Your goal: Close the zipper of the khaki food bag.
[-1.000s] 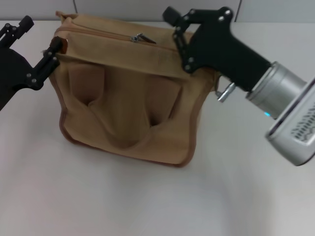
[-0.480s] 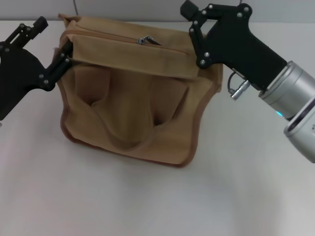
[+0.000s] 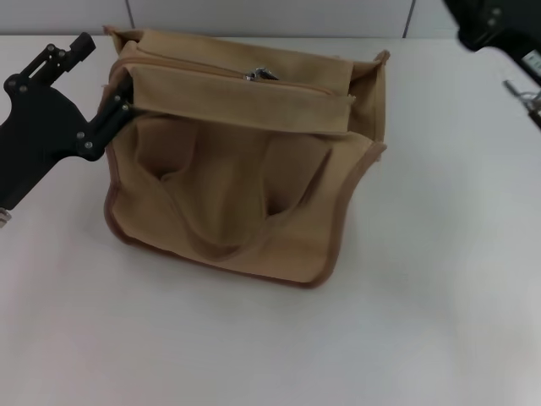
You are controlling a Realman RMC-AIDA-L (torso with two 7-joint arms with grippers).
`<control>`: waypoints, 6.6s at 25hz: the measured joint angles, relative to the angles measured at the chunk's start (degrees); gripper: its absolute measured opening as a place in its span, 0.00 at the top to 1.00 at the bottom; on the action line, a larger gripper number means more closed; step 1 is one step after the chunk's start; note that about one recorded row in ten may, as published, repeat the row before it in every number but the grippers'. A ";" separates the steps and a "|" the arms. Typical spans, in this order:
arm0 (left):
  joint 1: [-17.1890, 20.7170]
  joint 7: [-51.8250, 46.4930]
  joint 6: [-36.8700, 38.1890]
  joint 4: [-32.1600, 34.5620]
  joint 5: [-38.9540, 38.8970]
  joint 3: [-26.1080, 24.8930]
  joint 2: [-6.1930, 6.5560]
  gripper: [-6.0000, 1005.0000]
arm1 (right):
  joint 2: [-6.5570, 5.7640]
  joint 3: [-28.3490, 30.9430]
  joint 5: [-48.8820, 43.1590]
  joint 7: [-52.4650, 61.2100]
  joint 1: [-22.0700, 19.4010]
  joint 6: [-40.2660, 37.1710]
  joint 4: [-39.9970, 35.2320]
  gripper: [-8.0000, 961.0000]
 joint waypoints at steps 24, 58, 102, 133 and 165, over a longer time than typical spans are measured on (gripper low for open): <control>-1.94 3.88 7.88 -4.57 -1.31 -0.84 0.01 0.97 | 0.69 8.87 -28.23 16.25 2.86 -0.17 -5.89 0.76; -3.58 3.91 8.51 -4.57 -1.21 -0.30 -0.05 0.97 | 1.04 9.15 -41.57 20.35 8.98 2.55 -7.78 0.77; -5.42 3.91 10.09 -4.57 -1.38 -0.35 -0.04 0.97 | 1.59 4.47 -47.38 17.98 11.46 12.21 -9.37 0.77; -4.30 3.91 10.73 -4.57 -1.96 -3.08 -0.05 0.97 | 1.74 3.72 -45.96 15.17 6.04 12.05 -14.43 0.97; -3.59 -10.05 9.91 -5.13 -4.20 -0.38 0.41 0.94 | 1.59 11.74 -36.54 13.89 -1.08 -3.22 -7.64 0.78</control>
